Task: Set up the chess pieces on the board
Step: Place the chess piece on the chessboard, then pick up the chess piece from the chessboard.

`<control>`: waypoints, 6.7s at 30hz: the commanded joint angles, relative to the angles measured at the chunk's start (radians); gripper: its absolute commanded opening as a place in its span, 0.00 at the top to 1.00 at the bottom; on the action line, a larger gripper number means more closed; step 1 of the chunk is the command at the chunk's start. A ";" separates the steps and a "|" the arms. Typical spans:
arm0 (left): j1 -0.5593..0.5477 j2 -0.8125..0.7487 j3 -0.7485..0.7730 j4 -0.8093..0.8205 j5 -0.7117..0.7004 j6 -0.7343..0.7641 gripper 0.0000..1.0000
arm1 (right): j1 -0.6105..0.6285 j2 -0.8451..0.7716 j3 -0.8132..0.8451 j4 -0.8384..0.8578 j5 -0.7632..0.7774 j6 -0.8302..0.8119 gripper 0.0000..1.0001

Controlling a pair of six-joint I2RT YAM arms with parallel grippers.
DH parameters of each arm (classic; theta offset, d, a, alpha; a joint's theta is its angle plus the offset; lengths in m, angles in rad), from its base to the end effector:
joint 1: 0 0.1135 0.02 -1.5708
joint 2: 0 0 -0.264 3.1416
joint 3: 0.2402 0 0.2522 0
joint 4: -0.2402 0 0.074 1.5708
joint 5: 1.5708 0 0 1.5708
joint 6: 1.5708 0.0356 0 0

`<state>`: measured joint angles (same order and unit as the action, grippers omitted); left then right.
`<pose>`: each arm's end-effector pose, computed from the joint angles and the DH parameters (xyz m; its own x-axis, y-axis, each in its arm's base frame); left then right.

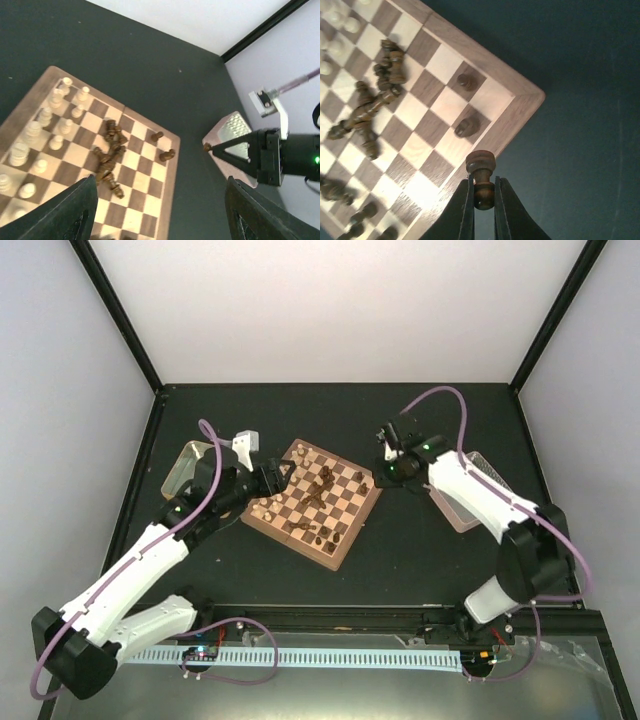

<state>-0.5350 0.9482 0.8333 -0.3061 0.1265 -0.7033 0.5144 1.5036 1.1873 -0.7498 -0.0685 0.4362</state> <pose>0.1836 -0.1140 0.3148 -0.6593 -0.3550 -0.6628 0.2339 0.7409 -0.6296 0.2658 0.1530 0.2619 -0.9102 -0.0302 -0.4130 -0.1490 0.9544 0.2586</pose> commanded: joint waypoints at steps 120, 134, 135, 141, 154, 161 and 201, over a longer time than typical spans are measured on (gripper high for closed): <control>0.075 -0.398 -0.069 -0.139 -0.362 -0.002 0.24 | 0.486 0.545 0.434 -0.112 -0.013 -0.390 0.66; 0.076 -0.374 -0.073 -0.134 -0.346 -0.006 0.23 | 0.493 0.587 0.429 -0.097 0.062 -0.444 0.66; 0.075 -0.374 -0.073 -0.135 -0.346 -0.006 0.23 | 0.493 0.589 0.428 -0.099 0.062 -0.449 0.66; 0.076 -0.374 -0.072 -0.134 -0.342 -0.005 0.23 | 0.493 0.612 0.421 -0.123 0.050 -0.468 0.70; 0.078 -0.358 -0.120 -0.115 -0.295 -0.053 0.19 | 0.492 0.496 0.315 0.053 0.070 -0.455 0.92; 0.109 -0.311 -0.174 -0.040 -0.130 -0.151 0.16 | 0.474 0.259 0.122 0.334 0.037 -0.416 0.92; 0.170 0.061 -0.058 0.121 0.640 0.037 0.98 | 0.400 -0.112 -0.108 0.589 -0.026 -0.263 0.60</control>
<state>-0.3603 1.0035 0.7307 -0.2035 0.7116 -0.6819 0.9493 1.4471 1.0897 -0.2131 -0.0647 0.1085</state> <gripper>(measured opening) 0.088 0.311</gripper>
